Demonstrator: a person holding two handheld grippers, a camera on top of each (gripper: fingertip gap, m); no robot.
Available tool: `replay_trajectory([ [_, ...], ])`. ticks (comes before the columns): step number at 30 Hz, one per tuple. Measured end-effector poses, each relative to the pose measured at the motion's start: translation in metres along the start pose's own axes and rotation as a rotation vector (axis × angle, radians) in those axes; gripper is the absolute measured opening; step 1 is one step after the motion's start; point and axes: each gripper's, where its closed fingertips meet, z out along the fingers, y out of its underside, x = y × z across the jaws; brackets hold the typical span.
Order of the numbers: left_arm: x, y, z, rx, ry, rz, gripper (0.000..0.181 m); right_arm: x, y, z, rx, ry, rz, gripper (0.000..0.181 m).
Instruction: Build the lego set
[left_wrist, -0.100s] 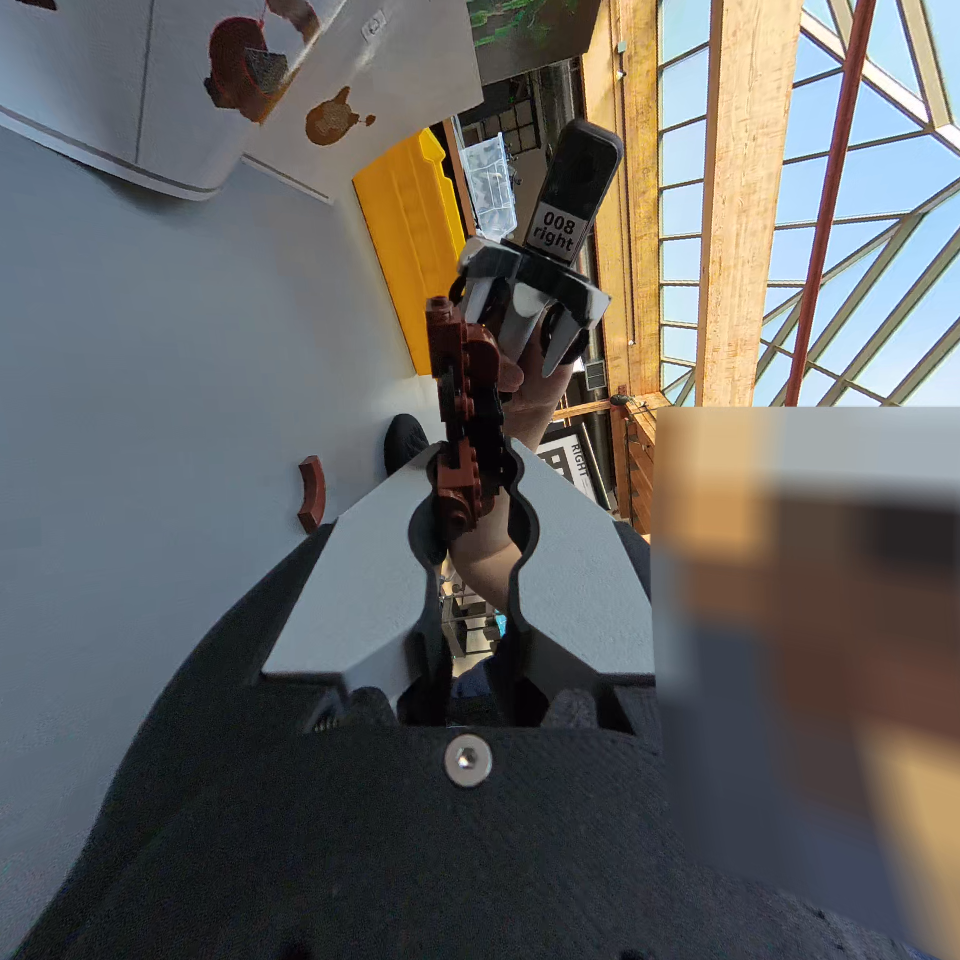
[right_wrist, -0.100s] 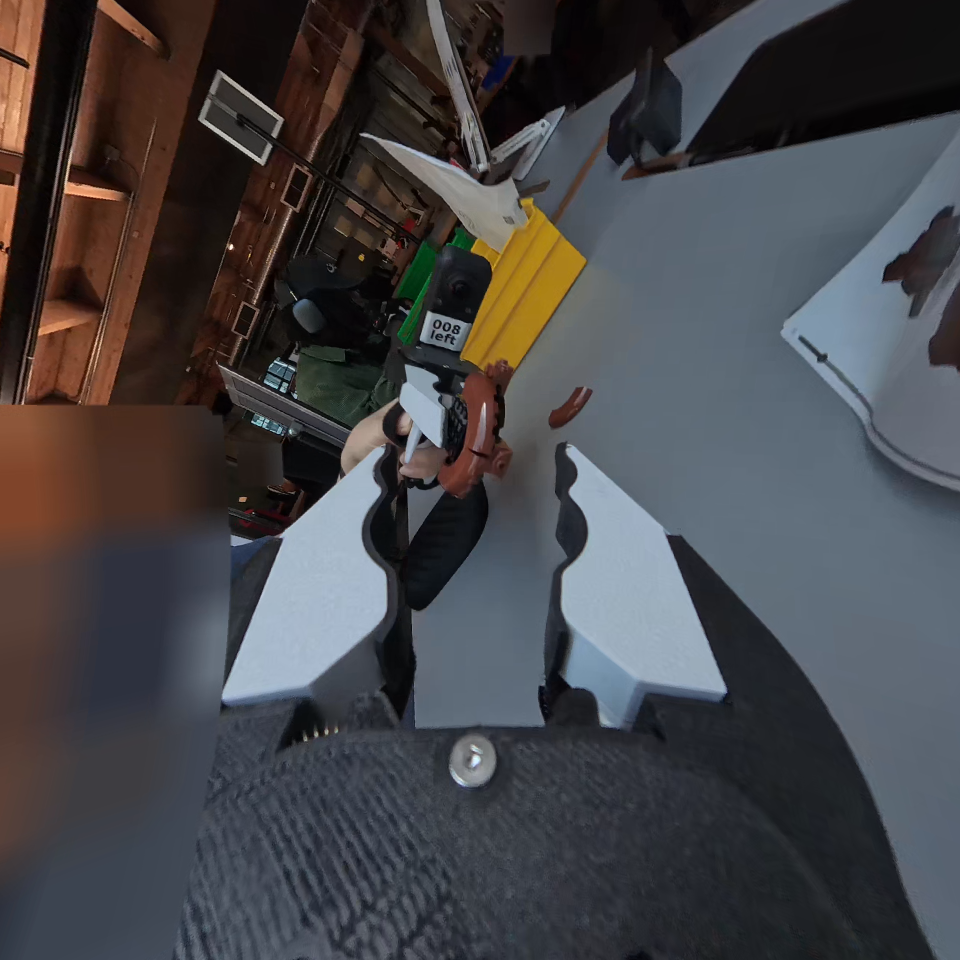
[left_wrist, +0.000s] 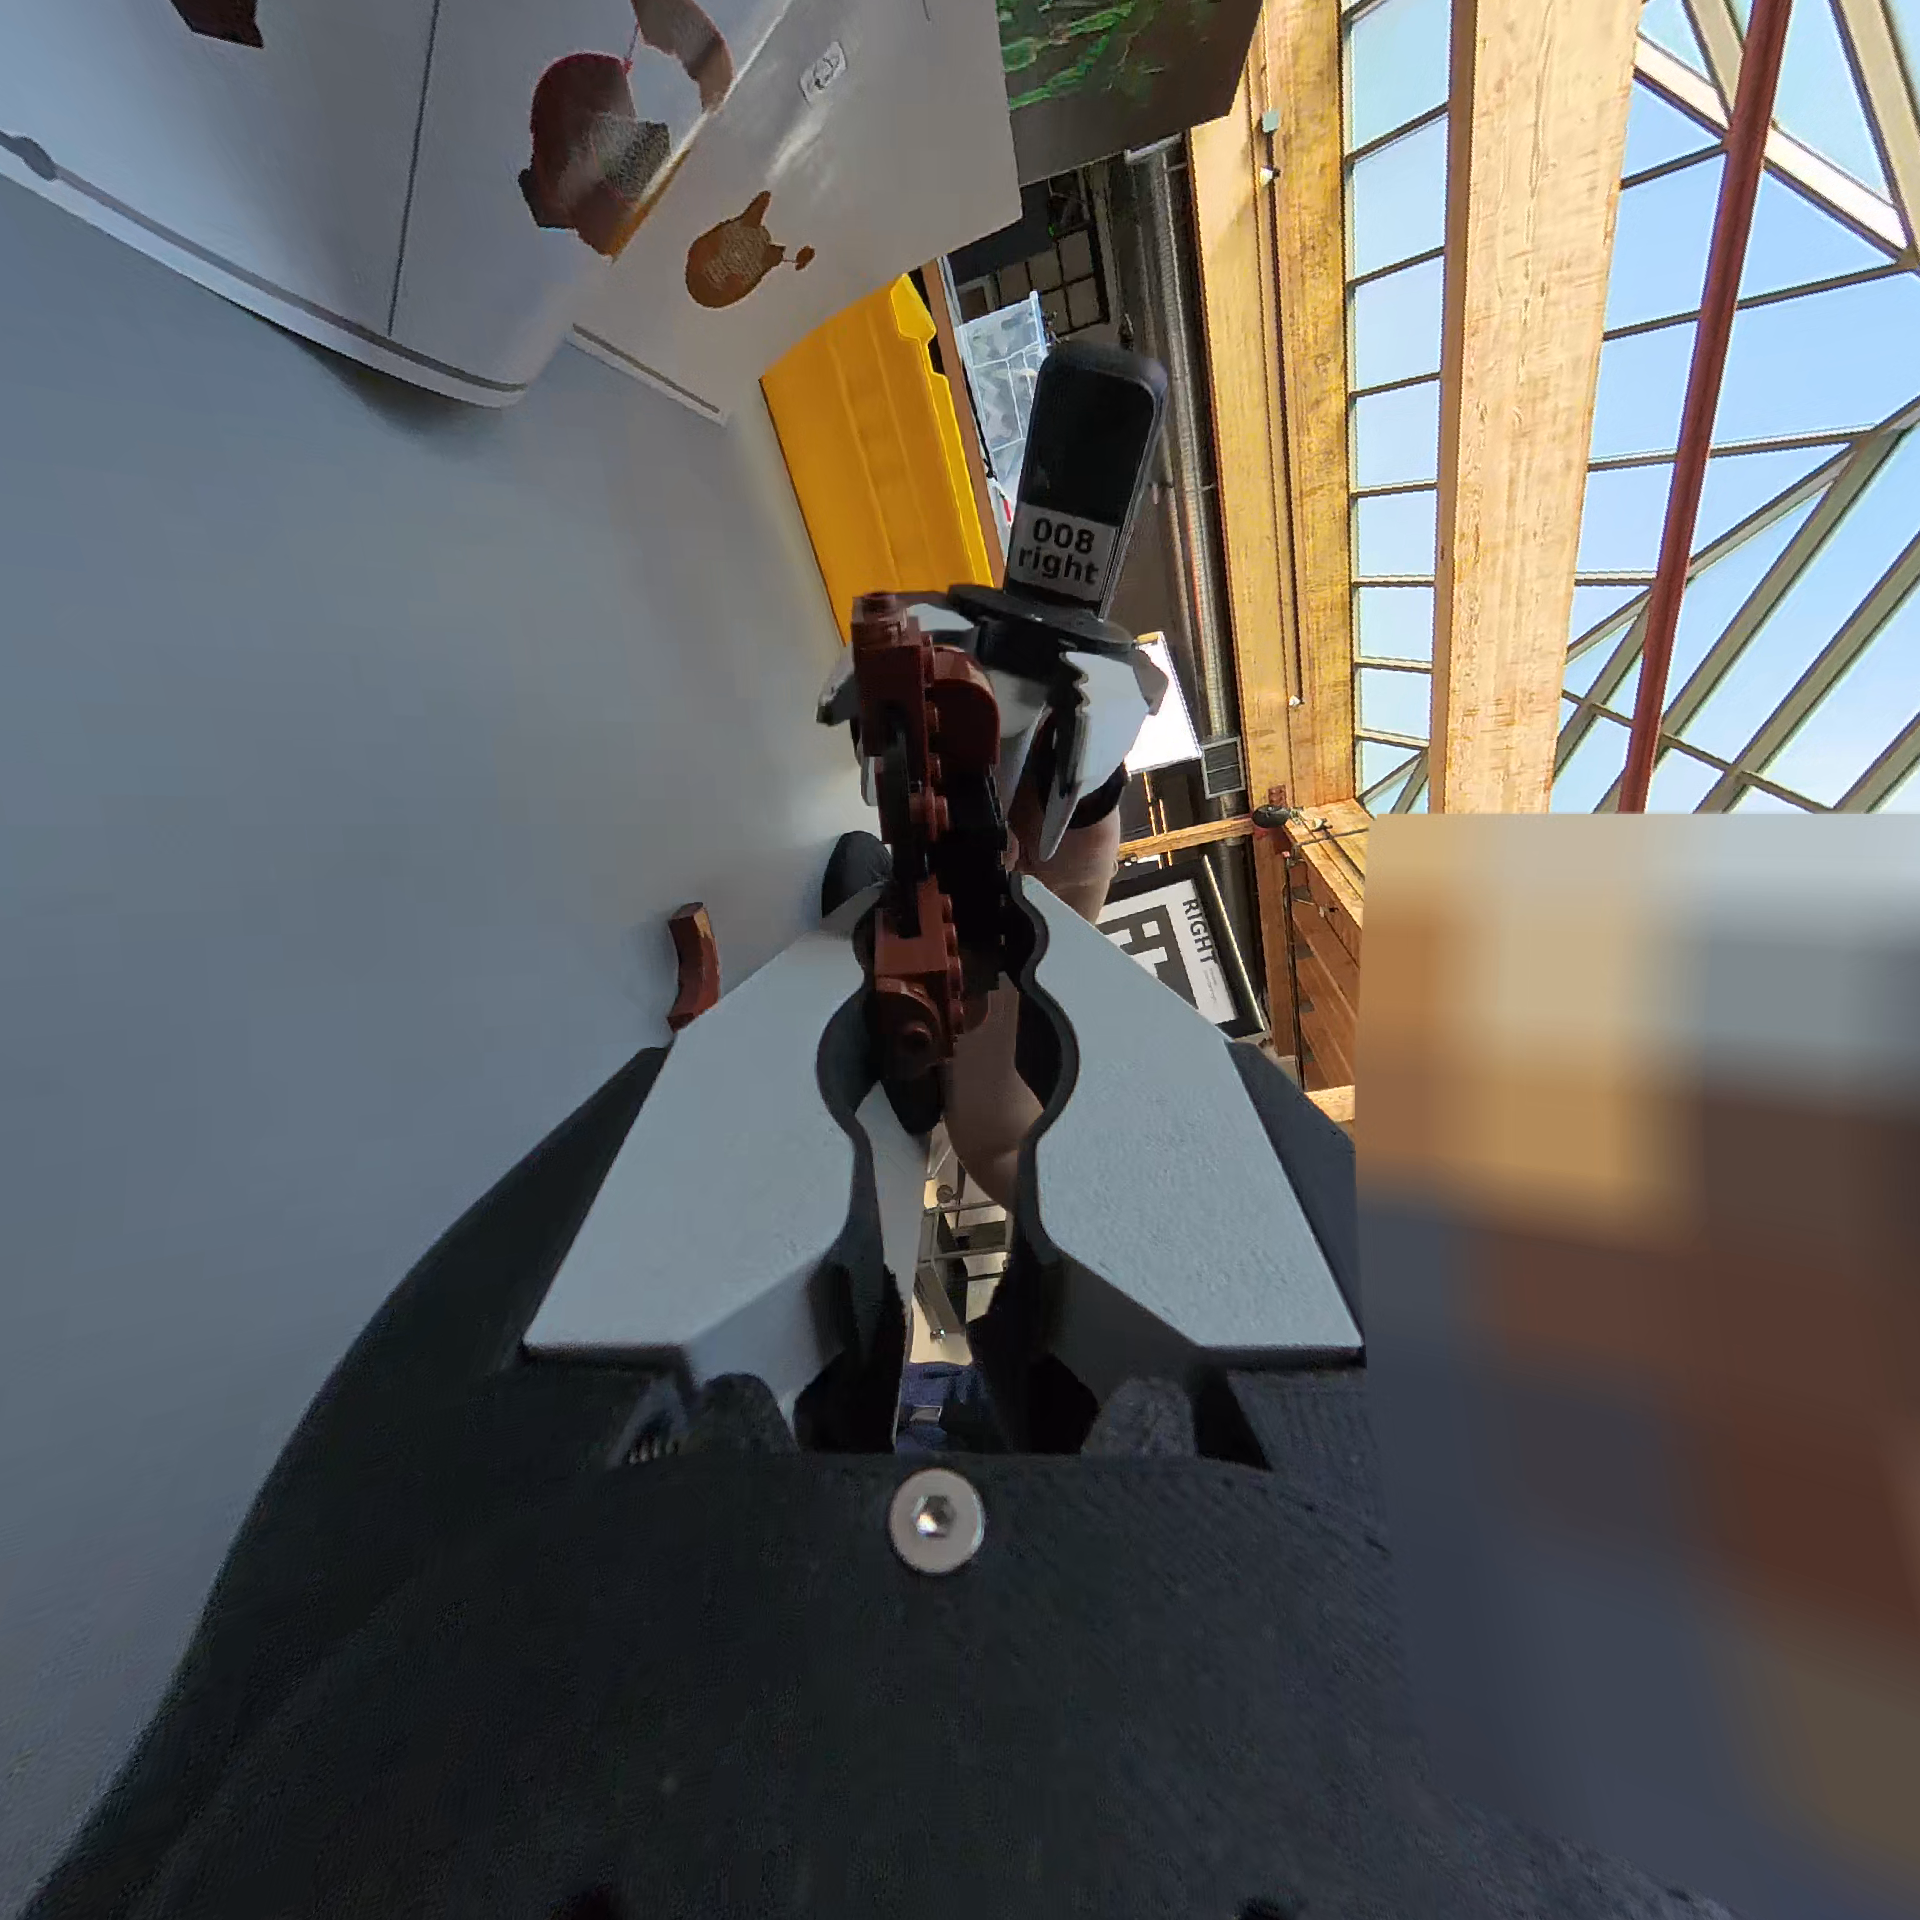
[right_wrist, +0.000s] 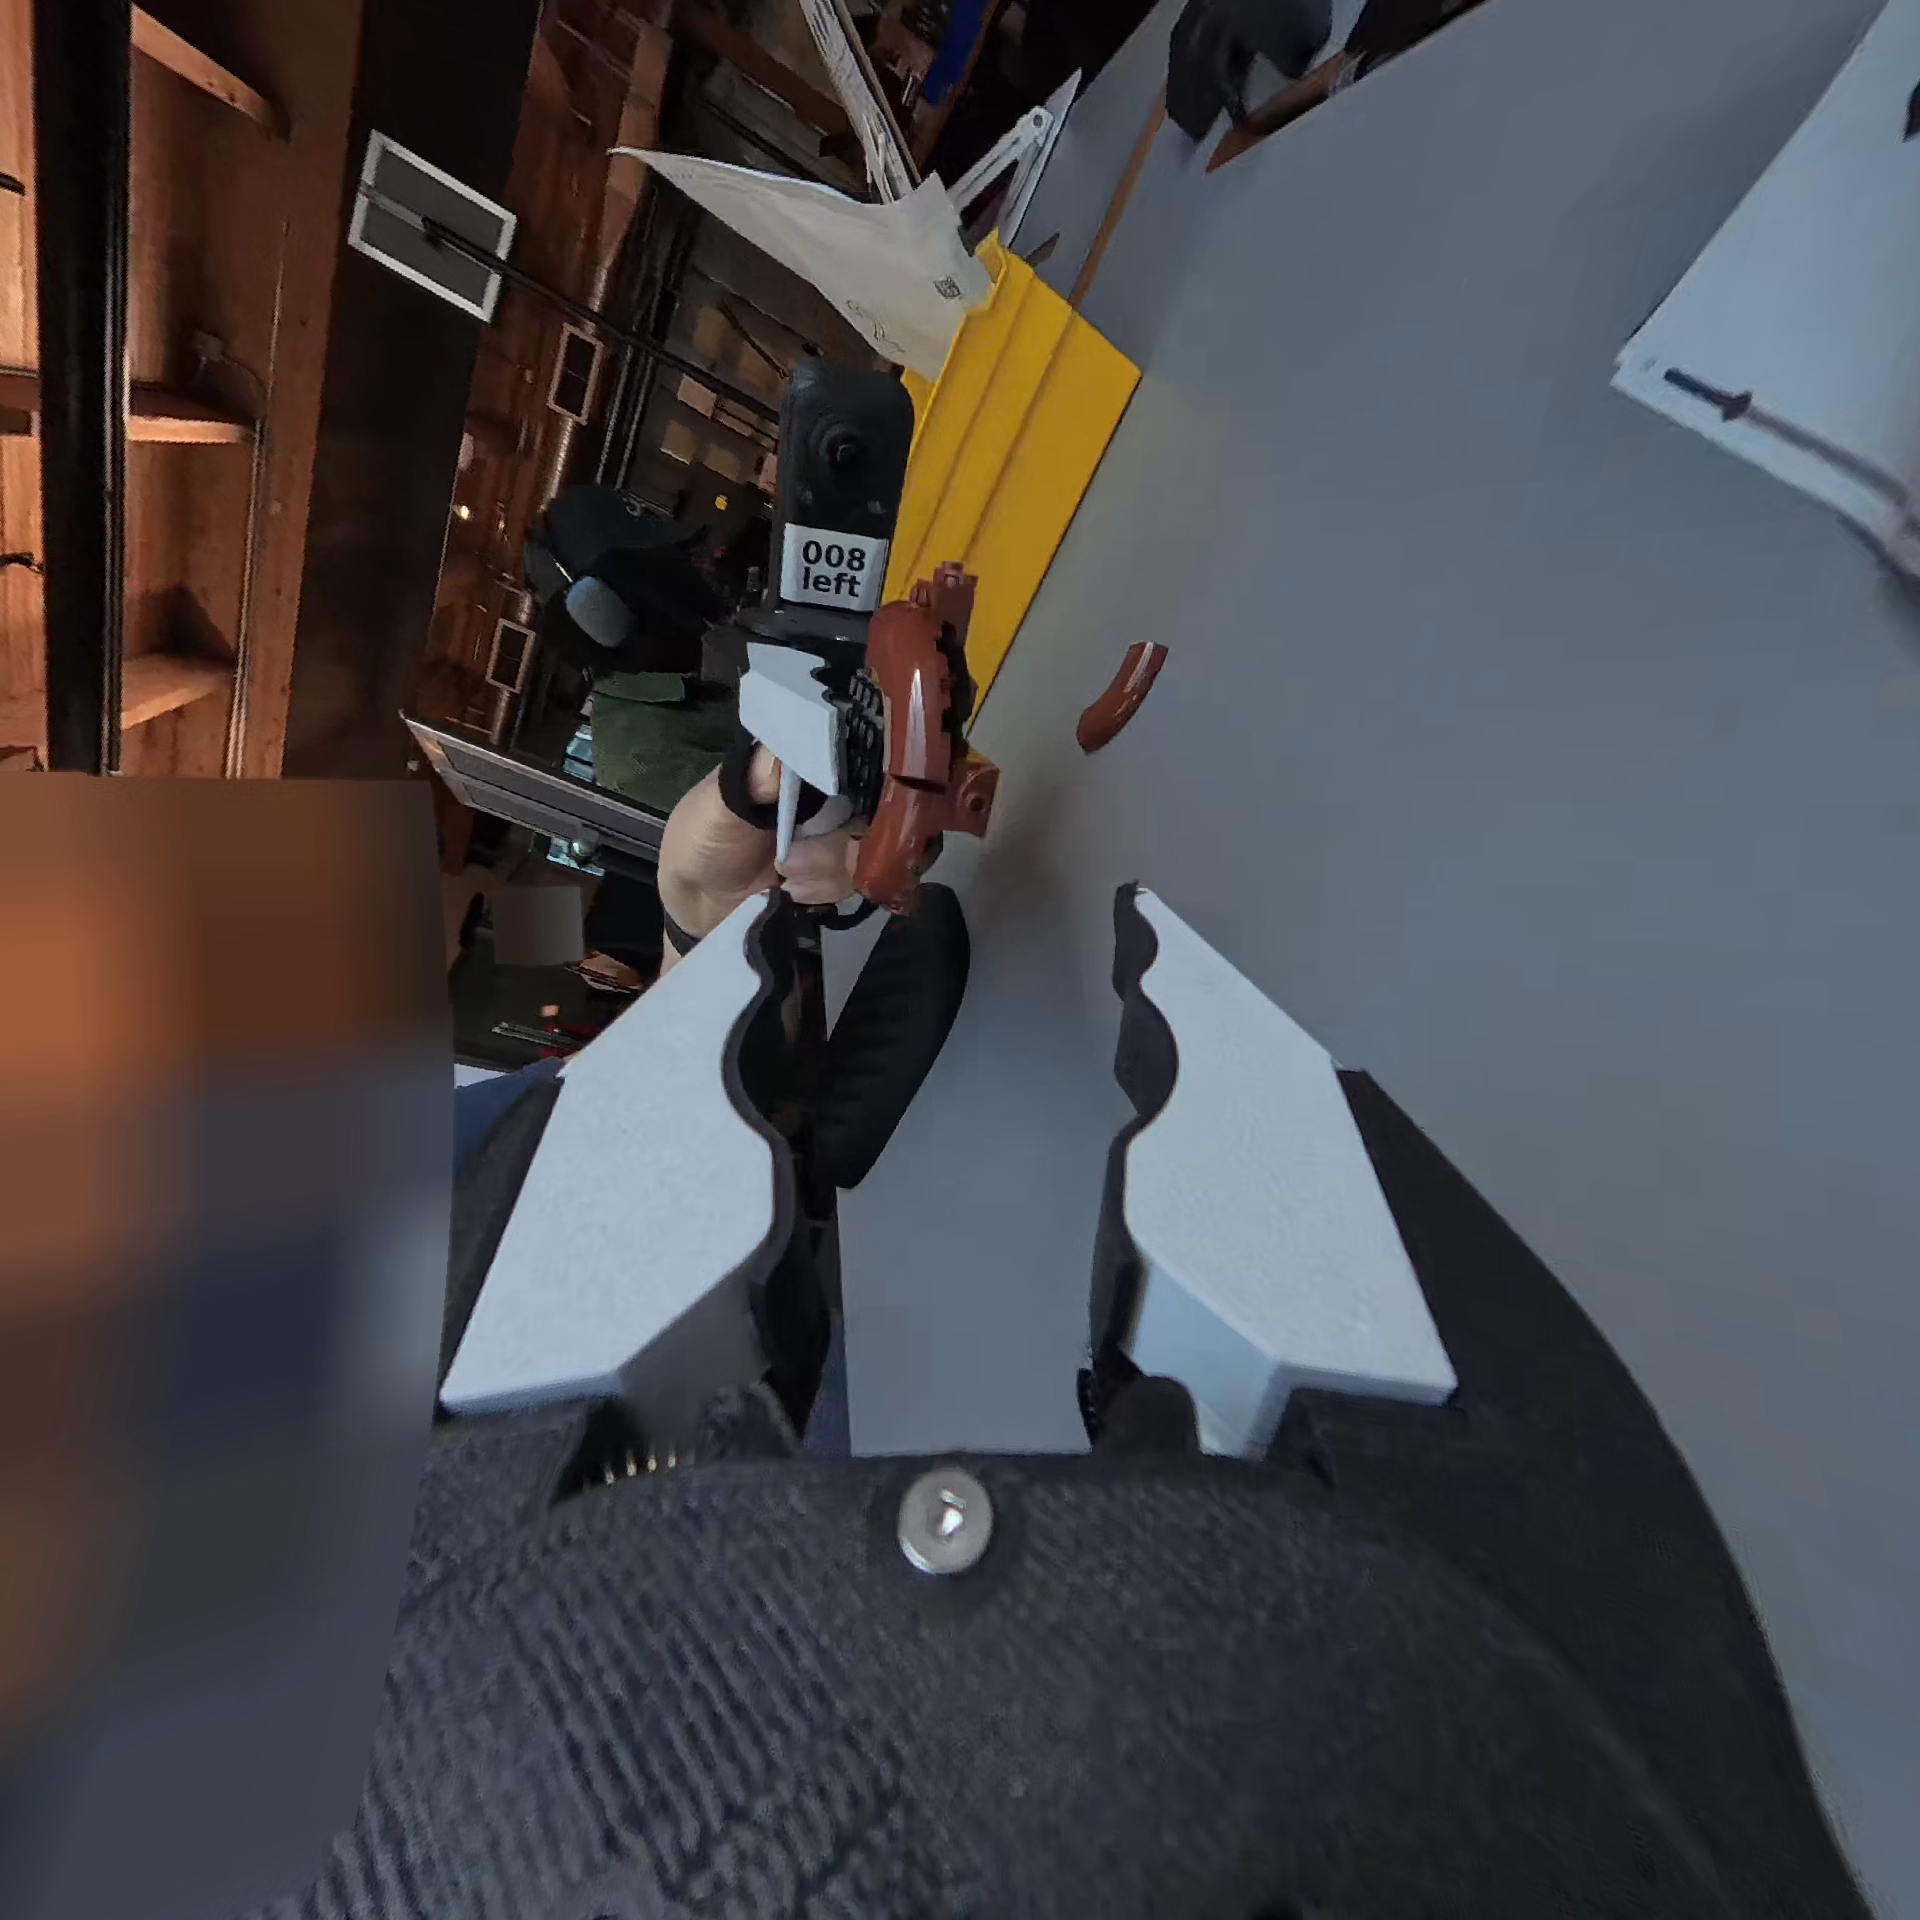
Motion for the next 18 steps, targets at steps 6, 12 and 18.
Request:
replay_trajectory([
  [6,-0.011,0.005,0.009,0.056,0.071,-0.021,0.017,0.008,0.026,0.029,0.101,-0.107,0.179,0.057],
  [12,-0.019,0.006,0.011,0.097,0.094,-0.042,0.017,0.011,0.023,0.039,0.152,-0.126,0.178,0.035],
  [18,-0.025,0.003,0.011,0.109,0.056,0.001,0.017,0.010,0.017,0.040,0.194,-0.197,0.234,0.015],
])
